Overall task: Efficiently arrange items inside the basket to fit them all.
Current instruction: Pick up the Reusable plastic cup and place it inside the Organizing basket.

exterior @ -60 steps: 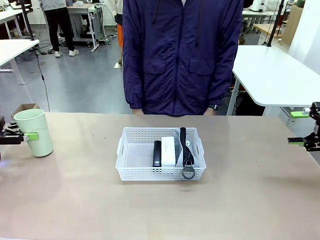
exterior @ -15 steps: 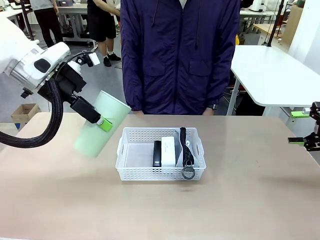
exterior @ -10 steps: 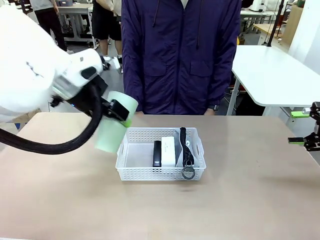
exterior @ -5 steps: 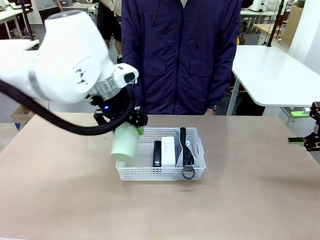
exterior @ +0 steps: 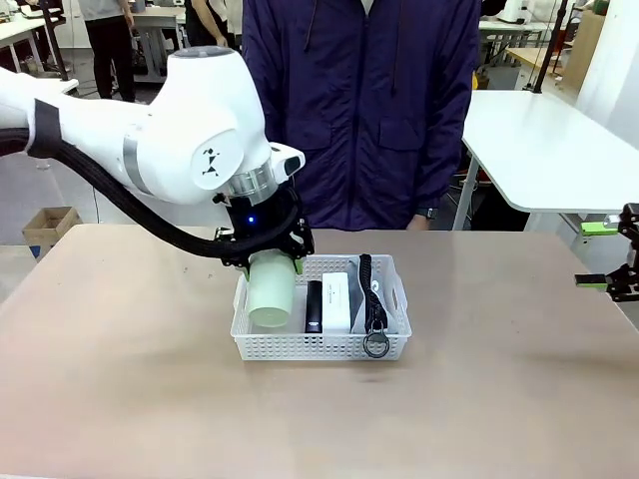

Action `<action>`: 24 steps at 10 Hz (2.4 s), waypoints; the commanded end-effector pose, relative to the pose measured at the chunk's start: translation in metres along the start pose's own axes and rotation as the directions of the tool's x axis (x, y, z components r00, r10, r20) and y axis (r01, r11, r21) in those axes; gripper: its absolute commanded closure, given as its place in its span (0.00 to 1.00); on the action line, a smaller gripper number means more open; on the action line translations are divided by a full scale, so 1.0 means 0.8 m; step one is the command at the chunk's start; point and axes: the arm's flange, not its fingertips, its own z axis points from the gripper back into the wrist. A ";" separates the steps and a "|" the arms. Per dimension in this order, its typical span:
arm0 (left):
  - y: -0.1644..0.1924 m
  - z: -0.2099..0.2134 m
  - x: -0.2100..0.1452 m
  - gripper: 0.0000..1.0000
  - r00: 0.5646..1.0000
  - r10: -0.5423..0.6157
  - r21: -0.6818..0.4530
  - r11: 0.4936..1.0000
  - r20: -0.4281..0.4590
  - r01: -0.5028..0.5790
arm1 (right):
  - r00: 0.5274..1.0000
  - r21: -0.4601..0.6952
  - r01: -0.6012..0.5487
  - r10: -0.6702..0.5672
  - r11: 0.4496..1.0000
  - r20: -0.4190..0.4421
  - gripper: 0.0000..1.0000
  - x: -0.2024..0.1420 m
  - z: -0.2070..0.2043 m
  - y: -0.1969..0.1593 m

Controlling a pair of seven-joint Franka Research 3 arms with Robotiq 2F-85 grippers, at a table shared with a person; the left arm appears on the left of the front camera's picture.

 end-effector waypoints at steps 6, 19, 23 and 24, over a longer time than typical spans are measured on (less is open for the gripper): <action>-0.016 -0.040 0.016 0.12 1.000 0.008 0.088 0.996 -0.004 -0.008 | 1.000 0.014 -0.002 0.002 1.000 0.003 0.00 0.000 0.001 0.005; -0.021 -0.097 0.027 0.00 0.998 0.012 0.187 0.982 -0.069 0.001 | 1.000 0.014 -0.002 0.002 1.000 0.003 0.00 0.000 0.001 0.005; -0.022 -0.098 0.028 0.00 0.997 0.011 0.188 0.982 -0.072 0.003 | 1.000 0.014 -0.002 0.002 1.000 0.003 0.00 0.000 0.001 0.005; -0.022 -0.097 0.027 0.00 0.997 0.009 0.183 0.983 -0.071 0.004 | 1.000 0.014 -0.002 0.002 1.000 0.003 0.00 0.000 0.001 0.005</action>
